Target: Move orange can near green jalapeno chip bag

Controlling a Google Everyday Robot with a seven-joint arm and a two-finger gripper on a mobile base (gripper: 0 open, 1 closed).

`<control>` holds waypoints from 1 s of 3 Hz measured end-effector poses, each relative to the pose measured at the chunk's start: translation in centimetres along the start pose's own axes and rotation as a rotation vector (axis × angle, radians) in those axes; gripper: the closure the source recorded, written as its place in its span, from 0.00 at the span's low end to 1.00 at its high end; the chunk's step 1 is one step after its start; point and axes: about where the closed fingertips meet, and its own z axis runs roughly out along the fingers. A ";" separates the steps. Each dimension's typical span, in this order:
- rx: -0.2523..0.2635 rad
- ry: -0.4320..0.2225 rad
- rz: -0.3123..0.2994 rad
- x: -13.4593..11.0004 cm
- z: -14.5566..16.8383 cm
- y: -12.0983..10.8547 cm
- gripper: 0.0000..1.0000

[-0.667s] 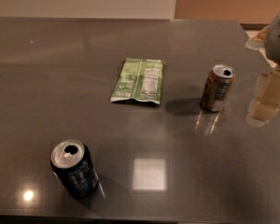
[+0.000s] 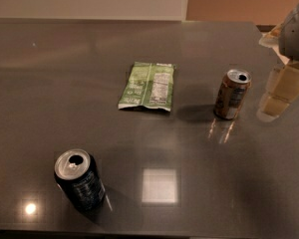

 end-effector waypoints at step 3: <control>-0.042 -0.130 0.067 0.1 5.7 -6.2 0.00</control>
Offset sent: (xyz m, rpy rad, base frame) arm 0.0879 -0.0120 -0.0341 0.1848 0.0027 -0.0165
